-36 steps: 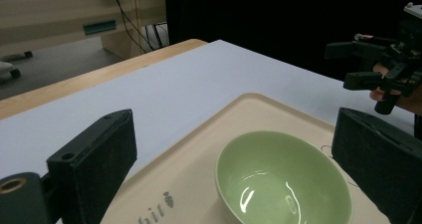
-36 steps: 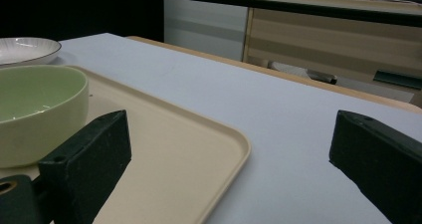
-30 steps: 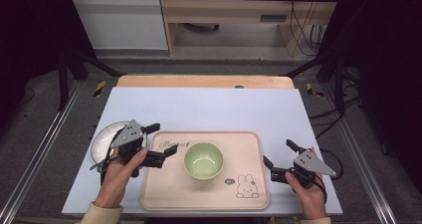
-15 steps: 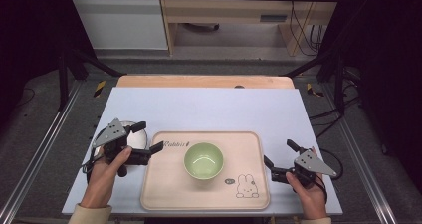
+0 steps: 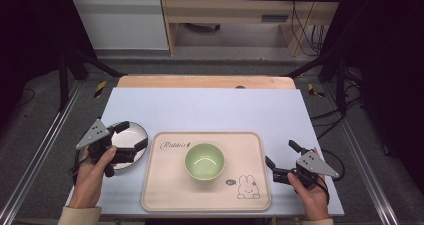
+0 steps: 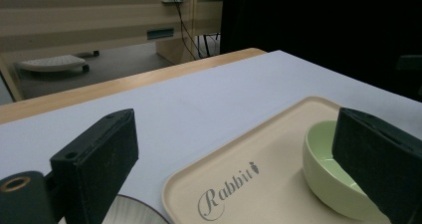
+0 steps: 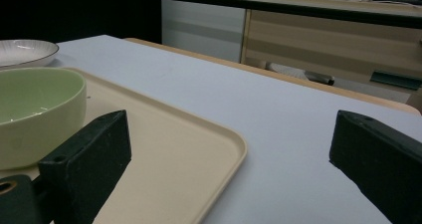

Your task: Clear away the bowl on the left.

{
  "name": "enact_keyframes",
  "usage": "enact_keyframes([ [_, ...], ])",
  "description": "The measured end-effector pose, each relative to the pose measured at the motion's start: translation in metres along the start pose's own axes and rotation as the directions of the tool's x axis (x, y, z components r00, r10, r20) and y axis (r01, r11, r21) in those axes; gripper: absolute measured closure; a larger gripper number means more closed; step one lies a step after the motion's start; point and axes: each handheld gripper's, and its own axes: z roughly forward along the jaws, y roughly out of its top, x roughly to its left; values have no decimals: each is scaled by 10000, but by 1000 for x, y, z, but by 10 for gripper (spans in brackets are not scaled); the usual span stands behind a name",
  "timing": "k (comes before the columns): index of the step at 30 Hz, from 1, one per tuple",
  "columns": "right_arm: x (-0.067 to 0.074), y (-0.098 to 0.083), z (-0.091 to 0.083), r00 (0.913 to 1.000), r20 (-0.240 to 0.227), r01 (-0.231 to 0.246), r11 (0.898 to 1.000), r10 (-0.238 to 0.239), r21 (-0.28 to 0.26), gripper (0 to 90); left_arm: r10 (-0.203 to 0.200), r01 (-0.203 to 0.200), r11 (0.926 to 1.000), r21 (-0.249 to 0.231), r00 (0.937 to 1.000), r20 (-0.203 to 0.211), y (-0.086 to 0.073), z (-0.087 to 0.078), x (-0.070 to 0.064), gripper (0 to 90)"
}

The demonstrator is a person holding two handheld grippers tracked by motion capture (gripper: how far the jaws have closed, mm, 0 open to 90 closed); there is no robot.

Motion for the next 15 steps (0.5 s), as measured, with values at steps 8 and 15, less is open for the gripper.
enact_keyframes([
  [8, 0, 0, 0, 10000, 47, 0, 10000, 0, -40, 31, -15, 8, 9998, -200, 9993, -371, -5, -10, 9, 42],
  [15, -1, 0, -1, 10000, 68, -5, 10000, 5, -13, 31, -56, 42, 9998, -205, 9975, -707, -15, -17, 16, 44],
])
